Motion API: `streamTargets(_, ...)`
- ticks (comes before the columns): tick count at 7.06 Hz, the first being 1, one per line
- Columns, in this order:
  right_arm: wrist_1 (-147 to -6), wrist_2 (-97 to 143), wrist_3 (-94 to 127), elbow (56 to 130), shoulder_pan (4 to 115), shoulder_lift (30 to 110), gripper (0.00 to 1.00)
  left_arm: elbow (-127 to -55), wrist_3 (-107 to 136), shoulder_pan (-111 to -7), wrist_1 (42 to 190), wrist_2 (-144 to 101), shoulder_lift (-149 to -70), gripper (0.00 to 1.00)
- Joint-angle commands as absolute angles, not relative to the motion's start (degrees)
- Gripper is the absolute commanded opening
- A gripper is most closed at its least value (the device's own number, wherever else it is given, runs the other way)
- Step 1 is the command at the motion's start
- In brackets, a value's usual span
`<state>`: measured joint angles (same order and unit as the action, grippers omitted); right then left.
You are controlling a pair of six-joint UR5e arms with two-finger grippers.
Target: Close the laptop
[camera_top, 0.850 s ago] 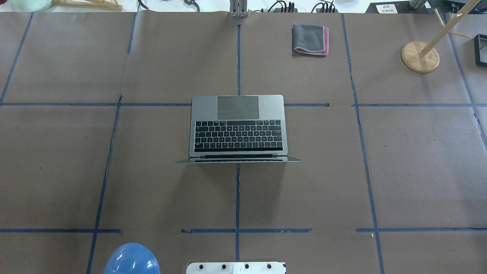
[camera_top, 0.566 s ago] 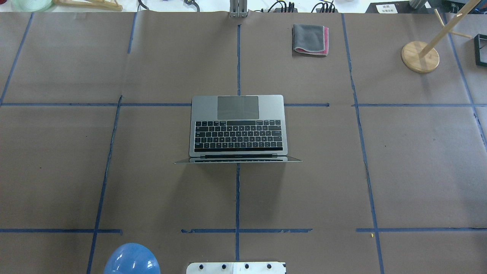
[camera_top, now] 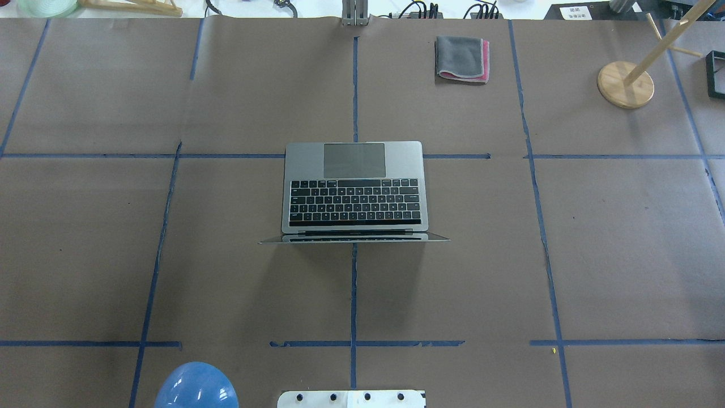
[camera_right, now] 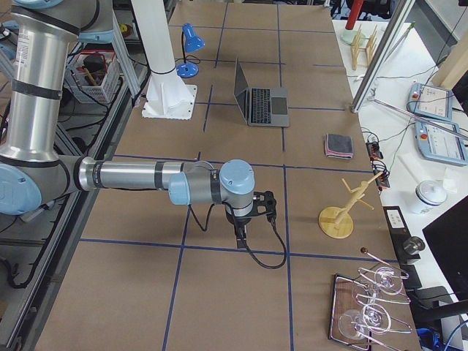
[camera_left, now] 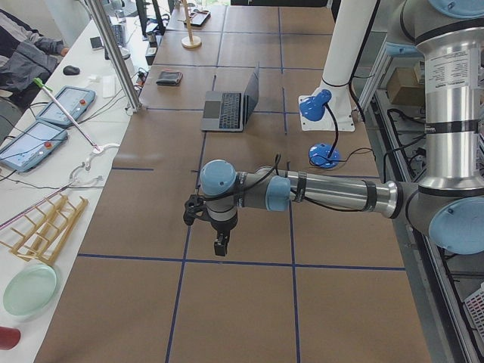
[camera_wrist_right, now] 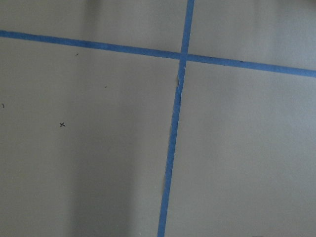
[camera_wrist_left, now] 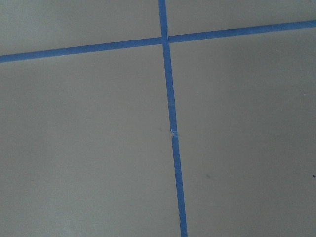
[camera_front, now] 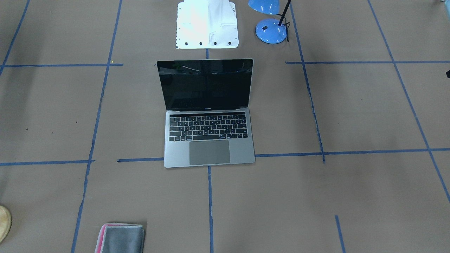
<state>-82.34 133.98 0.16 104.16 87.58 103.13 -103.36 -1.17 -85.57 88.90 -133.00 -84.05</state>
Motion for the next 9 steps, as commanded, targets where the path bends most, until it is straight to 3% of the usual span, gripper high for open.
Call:
streamTargets(1, -74.6, 137.2, 2.9, 104.2, 86.8, 102.7, 0.99, -102.3, -0.9, -85.6, 88.5, -131.9, -90.1, 1.0)
streamTargets(6, -72.8, 141.2, 6.0, 106.1, 80.0, 100.5, 0.98, -103.7, 6.2, -79.0, 99.3, -133.9, -89.6, 0.99)
streamTargets(9, -46.8, 141.0, 37.5, 106.3, 68.7, 101.8, 0.98, -103.7, 29.7, -69.8, 120.7, -133.9, -86.2, 0.99)
